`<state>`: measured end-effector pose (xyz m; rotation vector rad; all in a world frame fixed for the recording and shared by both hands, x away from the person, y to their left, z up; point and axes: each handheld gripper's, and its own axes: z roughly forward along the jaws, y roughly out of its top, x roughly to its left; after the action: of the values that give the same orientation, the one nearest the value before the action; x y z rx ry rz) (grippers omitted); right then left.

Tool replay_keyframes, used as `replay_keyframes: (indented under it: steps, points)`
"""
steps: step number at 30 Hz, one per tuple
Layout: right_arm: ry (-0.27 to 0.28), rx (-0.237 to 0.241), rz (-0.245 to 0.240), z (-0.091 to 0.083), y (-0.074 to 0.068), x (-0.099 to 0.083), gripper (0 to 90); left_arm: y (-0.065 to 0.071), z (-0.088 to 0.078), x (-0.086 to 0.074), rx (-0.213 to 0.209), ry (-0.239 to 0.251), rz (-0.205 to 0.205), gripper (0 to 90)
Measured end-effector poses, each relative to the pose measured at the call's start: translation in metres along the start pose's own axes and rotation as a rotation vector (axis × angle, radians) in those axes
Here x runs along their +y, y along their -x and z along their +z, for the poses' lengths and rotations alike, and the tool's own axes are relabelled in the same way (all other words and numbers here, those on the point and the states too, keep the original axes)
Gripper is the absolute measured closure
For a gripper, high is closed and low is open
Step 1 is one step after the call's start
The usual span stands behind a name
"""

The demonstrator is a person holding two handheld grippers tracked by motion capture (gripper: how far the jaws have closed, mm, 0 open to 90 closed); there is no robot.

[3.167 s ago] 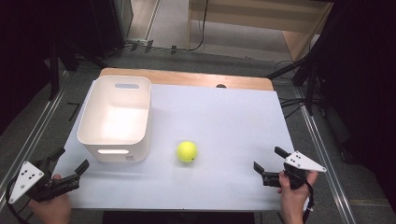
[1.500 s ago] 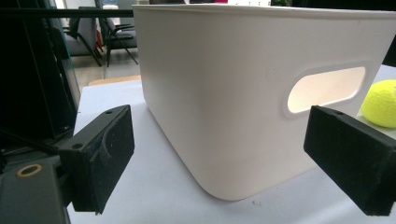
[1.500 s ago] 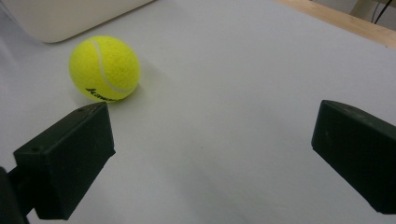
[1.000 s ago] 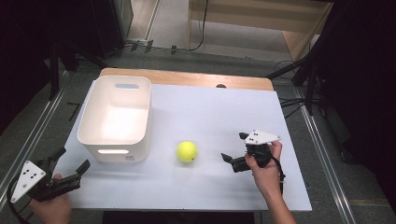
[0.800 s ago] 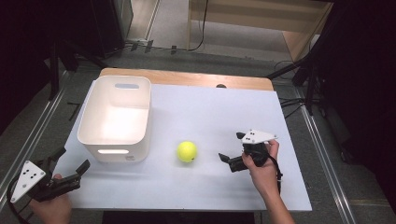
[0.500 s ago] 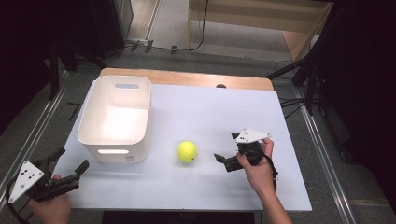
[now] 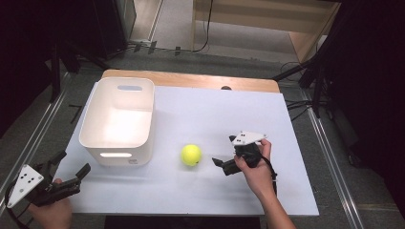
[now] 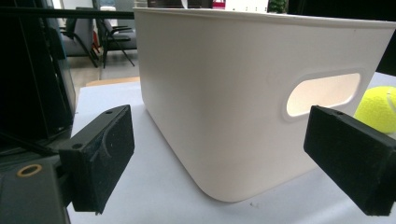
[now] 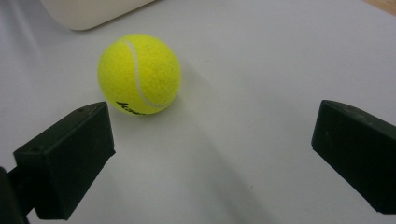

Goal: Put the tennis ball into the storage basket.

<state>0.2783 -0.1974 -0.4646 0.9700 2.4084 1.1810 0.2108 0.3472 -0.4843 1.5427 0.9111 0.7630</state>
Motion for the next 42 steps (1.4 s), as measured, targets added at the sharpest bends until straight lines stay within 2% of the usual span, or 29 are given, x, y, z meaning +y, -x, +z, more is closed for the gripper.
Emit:
replay_keyframes:
  steps: [23,28,38,42]
  points:
    - [-0.029,0.048,-0.018,0.022,-0.008,0.014,0.0,0.000,0.000,0.000,0.001,-0.009,0.006,8.5]
    - [-0.043,0.055,-0.021,0.026,-0.012,0.016,0.0,0.000,0.000,0.000,0.000,-0.009,0.006,8.6]
    - [-0.085,0.101,-0.033,0.034,-0.015,0.018,0.0,0.000,0.000,0.000,-0.001,-0.008,0.007,8.5]
    - [-0.098,0.096,-0.045,0.039,-0.019,0.019,0.0,0.000,0.000,0.000,-0.001,-0.008,0.005,8.5]
